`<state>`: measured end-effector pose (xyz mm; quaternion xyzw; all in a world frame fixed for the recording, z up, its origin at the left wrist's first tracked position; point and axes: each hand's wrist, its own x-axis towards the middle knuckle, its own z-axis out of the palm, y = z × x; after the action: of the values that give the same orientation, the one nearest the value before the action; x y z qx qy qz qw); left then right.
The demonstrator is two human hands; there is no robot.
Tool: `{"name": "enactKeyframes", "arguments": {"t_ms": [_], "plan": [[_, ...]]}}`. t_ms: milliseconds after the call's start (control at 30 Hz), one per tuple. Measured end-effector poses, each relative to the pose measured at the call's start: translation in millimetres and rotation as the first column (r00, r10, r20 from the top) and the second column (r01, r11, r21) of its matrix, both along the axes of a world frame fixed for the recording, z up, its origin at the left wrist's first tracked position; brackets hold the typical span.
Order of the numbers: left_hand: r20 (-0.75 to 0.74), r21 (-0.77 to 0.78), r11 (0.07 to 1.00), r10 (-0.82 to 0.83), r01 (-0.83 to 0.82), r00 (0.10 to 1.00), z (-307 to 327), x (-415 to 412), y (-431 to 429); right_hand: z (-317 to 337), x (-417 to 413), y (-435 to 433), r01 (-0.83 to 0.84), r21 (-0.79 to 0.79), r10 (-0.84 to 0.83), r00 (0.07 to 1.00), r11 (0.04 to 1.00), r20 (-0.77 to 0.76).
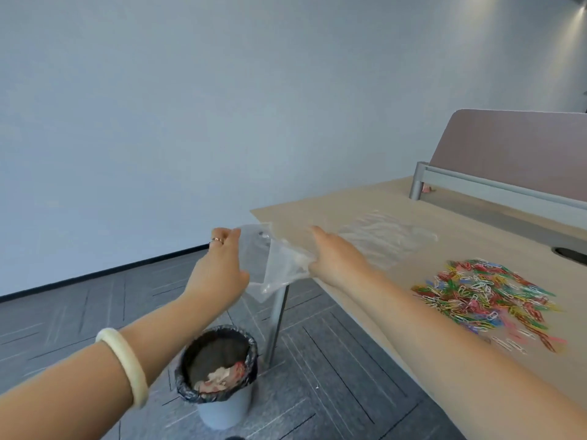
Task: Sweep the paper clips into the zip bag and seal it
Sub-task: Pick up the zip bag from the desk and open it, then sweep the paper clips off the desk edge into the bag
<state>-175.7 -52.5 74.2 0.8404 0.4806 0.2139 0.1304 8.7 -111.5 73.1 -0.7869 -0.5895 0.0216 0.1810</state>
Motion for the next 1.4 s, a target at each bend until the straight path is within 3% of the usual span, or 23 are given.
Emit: {"name": "enactKeyframes", "arguments": {"t_ms": [67,133,267,400,567,700,900,1033,1267,1400], "plan": [[-0.139,-0.014,0.999,-0.044,0.043,0.989,0,-22,-11,-3,-21,-2,-0.064,0.078,0.064,0.998,0.995,0.002],[-0.187,-0.111,0.991,-0.095,0.076,0.978,-7,-34,-18,-4,-31,-7,-0.088,0.152,0.093,0.995,0.984,-0.027],[-0.049,-0.419,0.901,-0.150,0.116,0.987,-30,-38,-24,-17,-28,-30,-0.108,0.021,0.109,0.993,0.994,-0.035],[0.089,-0.530,0.834,-0.129,0.156,0.988,-54,-21,-32,-29,-9,-50,-0.173,-0.112,0.171,0.985,0.979,-0.027],[0.126,-0.588,0.792,-0.107,0.161,0.986,-85,10,-38,-43,24,-65,-0.199,-0.060,0.193,0.976,0.978,-0.100],[0.090,-0.596,0.790,-0.113,0.145,0.989,-101,35,-43,-45,73,-82,-0.130,0.027,0.133,0.979,0.991,-0.158],[-0.015,-0.602,0.793,-0.125,0.091,0.992,-134,77,-56,-53,145,-136,-0.119,-0.172,0.084,0.976,0.978,-0.198],[-0.030,-0.581,0.806,-0.158,0.112,0.987,-151,96,-66,-72,162,-150,-0.126,-0.268,0.118,0.992,0.955,-0.047],[-0.028,-0.578,0.807,-0.172,0.125,0.985,-133,122,-72,-92,154,-130,-0.189,-0.026,0.183,0.971,0.982,-0.153],[-0.072,-0.646,0.759,-0.167,0.081,0.983,-124,122,-71,-91,142,-120,-0.193,0.110,0.215,0.947,0.975,-0.240]]}}
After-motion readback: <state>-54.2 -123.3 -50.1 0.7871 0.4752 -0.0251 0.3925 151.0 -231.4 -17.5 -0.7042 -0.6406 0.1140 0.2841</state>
